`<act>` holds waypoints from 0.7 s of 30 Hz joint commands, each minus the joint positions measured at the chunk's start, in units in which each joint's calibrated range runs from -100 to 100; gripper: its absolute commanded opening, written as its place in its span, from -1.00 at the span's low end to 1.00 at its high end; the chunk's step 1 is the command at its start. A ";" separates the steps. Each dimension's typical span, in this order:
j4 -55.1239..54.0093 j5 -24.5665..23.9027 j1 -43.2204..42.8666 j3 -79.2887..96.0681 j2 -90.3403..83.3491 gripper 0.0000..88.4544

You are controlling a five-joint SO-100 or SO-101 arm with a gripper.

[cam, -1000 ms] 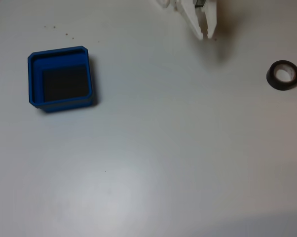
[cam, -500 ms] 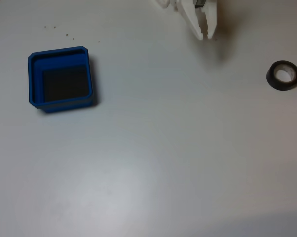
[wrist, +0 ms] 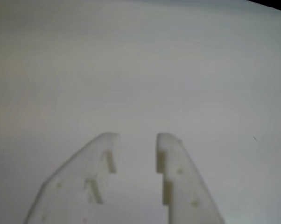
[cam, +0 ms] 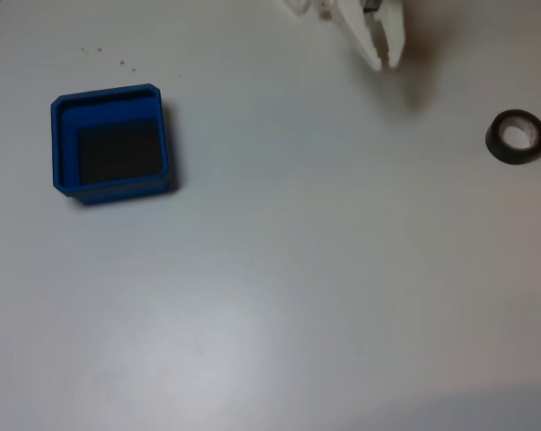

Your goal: Pick the black tape roll and drop it in the blue box

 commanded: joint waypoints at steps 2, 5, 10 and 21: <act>-0.33 -0.23 -9.18 0.90 -3.23 -0.97; -0.33 -0.23 -15.53 0.90 -3.23 -0.97; -0.33 -0.23 -24.42 0.90 -3.23 -0.97; 0.25 -0.06 -27.25 0.63 -3.06 -0.96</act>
